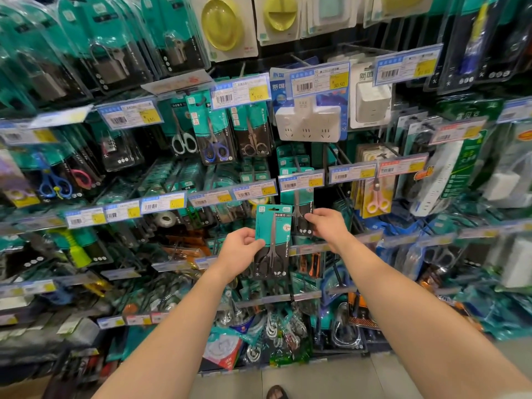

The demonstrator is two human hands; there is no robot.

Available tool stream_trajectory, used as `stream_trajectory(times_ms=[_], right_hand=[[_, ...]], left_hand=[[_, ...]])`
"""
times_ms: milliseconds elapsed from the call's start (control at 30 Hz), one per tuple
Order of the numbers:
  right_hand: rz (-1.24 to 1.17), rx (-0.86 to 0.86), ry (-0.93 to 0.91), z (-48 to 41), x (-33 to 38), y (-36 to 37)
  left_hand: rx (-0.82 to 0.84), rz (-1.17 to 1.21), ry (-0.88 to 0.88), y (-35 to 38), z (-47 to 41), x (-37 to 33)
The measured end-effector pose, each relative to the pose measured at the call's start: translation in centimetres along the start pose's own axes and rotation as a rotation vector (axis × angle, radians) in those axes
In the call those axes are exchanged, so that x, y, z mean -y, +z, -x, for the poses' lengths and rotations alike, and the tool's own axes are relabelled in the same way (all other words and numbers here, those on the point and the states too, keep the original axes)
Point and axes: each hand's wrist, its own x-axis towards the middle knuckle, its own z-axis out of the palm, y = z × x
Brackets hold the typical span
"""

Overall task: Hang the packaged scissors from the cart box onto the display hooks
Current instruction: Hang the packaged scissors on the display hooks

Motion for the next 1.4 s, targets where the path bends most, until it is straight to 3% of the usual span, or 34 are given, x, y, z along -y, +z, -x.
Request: stream_trajectory(times_ms=[100, 367, 433, 500, 567, 633, 700, 1000, 1400], right_hand=[[-0.014, -0.048, 0.008, -1.2, 0.9, 0.2], [0.297, -0.156, 0.023, -1.4, 2.3, 0.0], [0.28, -0.186, -0.01, -0.3, 1.5, -0.2], [0.115, -0.081, 0.022, 1.0, 0.9, -0.3], [0.007, 0.14, 0.09, 2.7, 0.4, -0.4], [0.058, 0.311, 0.087, 4.4, 0.4, -0.6], [0.106, 0.347, 0.054, 5.1, 0.2, -0.8], [-0.122, 0.255, -0.06, 5.3, 0.3, -1.5], [-0.191, 0.141, -0.142, 4.9, -0.1, -0.8]], left_hand=[[-0.004, -0.006, 0.006, 0.0, -0.2, -0.1], [-0.025, 0.039, -0.048, 2.0, -1.3, 0.2], [-0.014, 0.065, -0.051, 2.4, -1.6, -0.2], [-0.006, 0.067, -0.047, 2.8, -1.9, -0.8], [-0.013, 0.099, -0.035, 3.2, -2.3, -1.6], [-0.016, 0.129, -0.019, 3.7, -2.6, -2.4], [-0.01, 0.142, -0.011, 4.1, -2.9, -2.8], [-0.031, 0.145, 0.089, 4.8, -3.3, -4.1], [-0.021, 0.073, 0.06, 4.6, -3.9, -3.5]])
